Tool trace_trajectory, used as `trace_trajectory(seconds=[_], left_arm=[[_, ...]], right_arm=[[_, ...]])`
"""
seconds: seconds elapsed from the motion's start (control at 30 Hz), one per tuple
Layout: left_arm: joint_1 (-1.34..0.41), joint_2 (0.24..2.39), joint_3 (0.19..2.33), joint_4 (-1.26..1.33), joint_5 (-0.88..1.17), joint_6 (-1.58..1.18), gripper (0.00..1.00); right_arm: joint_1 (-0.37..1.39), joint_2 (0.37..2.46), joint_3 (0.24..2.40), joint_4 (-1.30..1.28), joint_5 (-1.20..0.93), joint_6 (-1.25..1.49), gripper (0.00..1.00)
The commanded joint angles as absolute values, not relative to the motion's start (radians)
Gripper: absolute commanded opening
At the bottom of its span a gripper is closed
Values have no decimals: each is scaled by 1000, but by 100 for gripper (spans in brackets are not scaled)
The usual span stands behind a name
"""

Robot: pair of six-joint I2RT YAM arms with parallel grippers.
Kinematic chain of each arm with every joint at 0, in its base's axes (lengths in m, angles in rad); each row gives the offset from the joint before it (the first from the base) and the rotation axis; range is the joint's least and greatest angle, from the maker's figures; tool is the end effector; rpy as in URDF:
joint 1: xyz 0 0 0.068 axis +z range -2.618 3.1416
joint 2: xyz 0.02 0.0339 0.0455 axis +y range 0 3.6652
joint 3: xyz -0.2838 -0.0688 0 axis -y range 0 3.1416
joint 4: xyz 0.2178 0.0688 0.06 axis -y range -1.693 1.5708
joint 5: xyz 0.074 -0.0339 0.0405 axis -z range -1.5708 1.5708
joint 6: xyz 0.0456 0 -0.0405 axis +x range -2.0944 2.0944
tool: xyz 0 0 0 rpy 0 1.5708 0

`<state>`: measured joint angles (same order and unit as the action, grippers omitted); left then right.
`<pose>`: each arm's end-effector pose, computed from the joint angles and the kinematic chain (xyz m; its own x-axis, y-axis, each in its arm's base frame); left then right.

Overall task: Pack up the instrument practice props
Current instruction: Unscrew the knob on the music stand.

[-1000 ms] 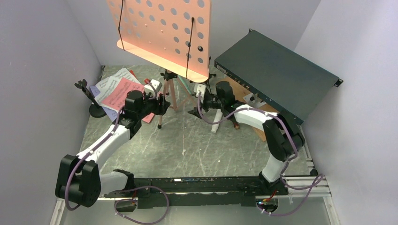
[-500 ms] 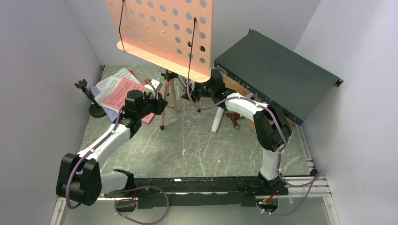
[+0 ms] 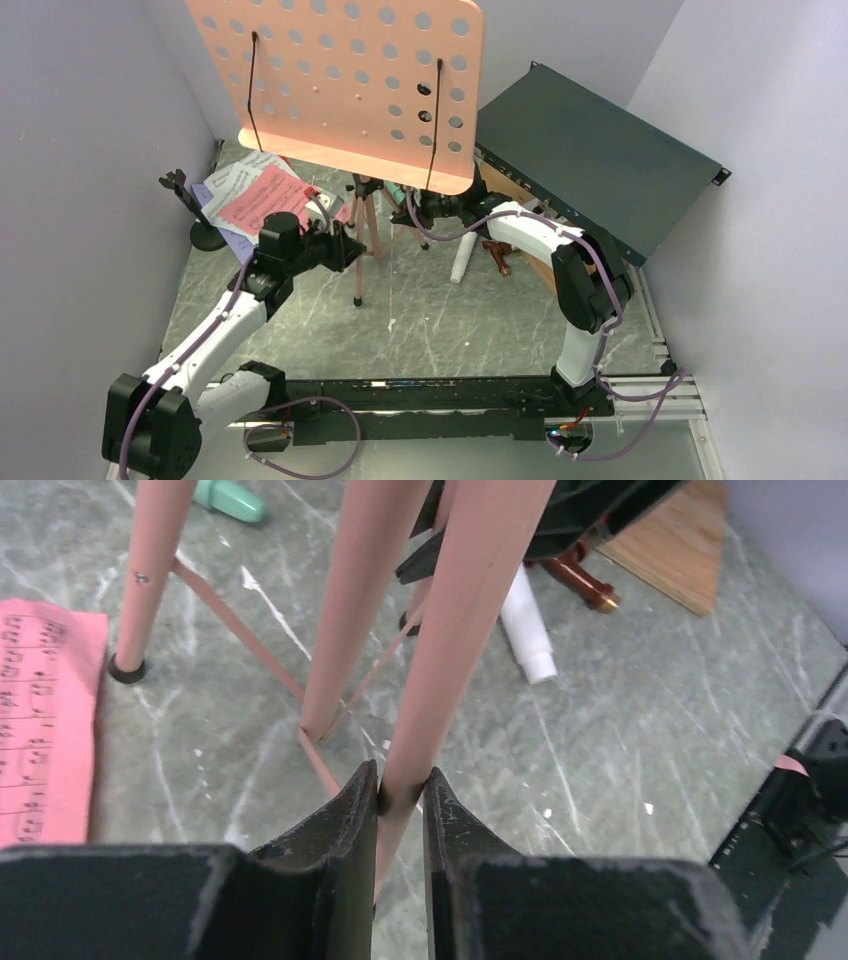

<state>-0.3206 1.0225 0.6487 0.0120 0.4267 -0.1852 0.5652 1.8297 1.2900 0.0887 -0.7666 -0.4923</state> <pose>0.1884 -0.0824 0.2911 -0.4507 -0.0270 -0.8923 0.5812 0.7498 -0.3162 0.3263 0.2444 0.2808 0.1072 -0.3352 -0.9360 -0.9786 0.1310 -0.1589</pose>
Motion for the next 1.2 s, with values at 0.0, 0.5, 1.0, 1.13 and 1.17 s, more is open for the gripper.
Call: trace_trajectory(seconds=[0.0,0.5,1.0,1.13,1.17], left_arm=[[-340,916,646,91,557,-333,1],[-344,786,583,86,548,-463,42],[-342,511,345,392,370,-337,74],[-339,538,309,574,299,-301,87],[-335,564,316,611,305,-298,87]], right_arm=[[552,1791,1301,-48,-886,-539,2],[522,1814,1280,-126,-890,-610,3],[522,1806,1264,-190,-951,-698,5],[519,1807,1260,-196,-960,-707,6],[518,1807,1259,-197,-961,-707,6]])
